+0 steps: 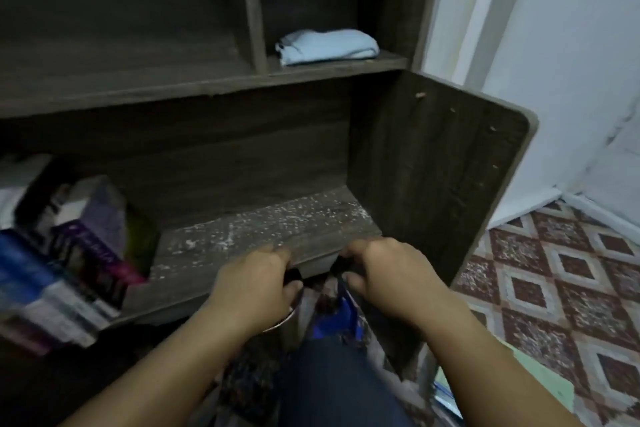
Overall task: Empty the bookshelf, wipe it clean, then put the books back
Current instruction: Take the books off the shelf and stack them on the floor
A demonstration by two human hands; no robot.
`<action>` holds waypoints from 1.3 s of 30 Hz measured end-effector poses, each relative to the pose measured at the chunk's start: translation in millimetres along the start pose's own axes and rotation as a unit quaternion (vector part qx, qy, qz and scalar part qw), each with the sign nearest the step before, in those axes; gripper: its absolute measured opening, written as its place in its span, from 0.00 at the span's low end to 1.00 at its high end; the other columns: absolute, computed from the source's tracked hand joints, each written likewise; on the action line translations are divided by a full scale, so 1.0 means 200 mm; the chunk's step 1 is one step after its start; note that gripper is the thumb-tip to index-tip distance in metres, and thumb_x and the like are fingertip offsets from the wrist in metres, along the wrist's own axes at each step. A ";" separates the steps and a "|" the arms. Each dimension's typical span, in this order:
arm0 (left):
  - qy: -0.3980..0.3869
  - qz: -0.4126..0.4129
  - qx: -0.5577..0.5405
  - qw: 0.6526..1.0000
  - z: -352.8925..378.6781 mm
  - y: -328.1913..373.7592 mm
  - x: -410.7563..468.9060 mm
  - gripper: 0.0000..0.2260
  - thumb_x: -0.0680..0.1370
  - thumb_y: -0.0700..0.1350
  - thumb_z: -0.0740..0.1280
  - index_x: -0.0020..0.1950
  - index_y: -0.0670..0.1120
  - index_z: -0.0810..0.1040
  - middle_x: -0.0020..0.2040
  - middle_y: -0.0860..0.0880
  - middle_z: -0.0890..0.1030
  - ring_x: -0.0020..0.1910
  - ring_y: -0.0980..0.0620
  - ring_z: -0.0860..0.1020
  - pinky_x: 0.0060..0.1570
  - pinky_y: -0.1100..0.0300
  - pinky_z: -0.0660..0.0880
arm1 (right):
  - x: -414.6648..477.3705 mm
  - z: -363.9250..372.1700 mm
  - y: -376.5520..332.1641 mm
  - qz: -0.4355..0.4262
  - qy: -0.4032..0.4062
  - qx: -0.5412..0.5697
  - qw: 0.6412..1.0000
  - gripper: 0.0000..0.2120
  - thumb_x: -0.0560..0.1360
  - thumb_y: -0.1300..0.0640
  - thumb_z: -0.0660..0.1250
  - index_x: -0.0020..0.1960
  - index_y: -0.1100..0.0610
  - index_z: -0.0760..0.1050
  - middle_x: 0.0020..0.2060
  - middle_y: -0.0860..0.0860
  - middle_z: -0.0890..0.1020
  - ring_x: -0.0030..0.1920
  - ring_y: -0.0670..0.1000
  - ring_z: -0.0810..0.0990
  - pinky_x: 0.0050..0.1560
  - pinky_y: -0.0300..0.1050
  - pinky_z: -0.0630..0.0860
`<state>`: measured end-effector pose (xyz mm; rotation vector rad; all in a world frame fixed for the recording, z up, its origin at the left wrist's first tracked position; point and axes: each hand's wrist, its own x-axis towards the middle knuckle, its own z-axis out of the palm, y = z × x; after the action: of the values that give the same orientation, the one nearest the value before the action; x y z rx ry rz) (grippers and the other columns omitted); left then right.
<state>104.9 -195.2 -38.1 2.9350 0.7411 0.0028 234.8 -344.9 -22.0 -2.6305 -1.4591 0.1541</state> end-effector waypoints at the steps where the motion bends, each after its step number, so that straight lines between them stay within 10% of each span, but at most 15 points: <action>1: 0.019 -0.020 0.000 1.000 -0.04 -0.10 -0.04 0.16 0.76 0.60 0.63 0.61 0.55 0.73 0.57 0.53 0.75 0.59 0.49 0.76 0.54 0.55 0.74 | 0.05 -0.01 -0.08 -0.016 -0.001 -0.005 1.000 0.18 0.77 0.45 0.64 0.65 0.47 0.71 0.59 0.51 0.79 0.59 0.53 0.77 0.55 0.47 0.73; 19: 0.198 -0.301 0.054 0.931 -0.31 -1.15 -0.39 0.34 0.75 0.55 0.67 0.76 0.47 0.57 0.75 0.45 0.58 0.75 0.46 0.55 0.72 0.43 0.58 | 0.72 0.11 -1.18 -0.254 0.018 -0.038 0.966 0.19 0.75 0.51 0.66 0.66 0.52 0.73 0.61 0.53 0.73 0.63 0.56 0.72 0.60 0.50 0.72; 33: 0.230 -0.286 0.057 0.928 -0.21 -1.25 -0.43 0.38 0.74 0.52 0.67 0.79 0.49 0.51 0.79 0.48 0.53 0.78 0.50 0.51 0.74 0.49 0.54 | 1.11 0.36 -1.57 -0.332 0.029 -0.057 0.941 0.39 0.78 0.63 0.63 0.80 0.53 0.42 0.79 0.51 0.47 0.78 0.52 0.49 0.76 0.52 0.53; 39: 0.213 -0.291 0.086 0.929 -0.19 -1.26 -0.42 0.39 0.66 0.53 0.73 0.75 0.52 0.63 0.75 0.45 0.63 0.75 0.46 0.60 0.68 0.45 0.64 | 1.15 0.42 -1.54 -0.345 0.081 -0.039 0.934 0.31 0.79 0.64 0.60 0.79 0.55 0.52 0.78 0.53 0.54 0.78 0.53 0.53 0.76 0.51 0.52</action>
<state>-89.8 -10.5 -25.4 2.7619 1.7286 0.5612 85.2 17.2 -60.6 -1.9530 -2.2347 -0.1908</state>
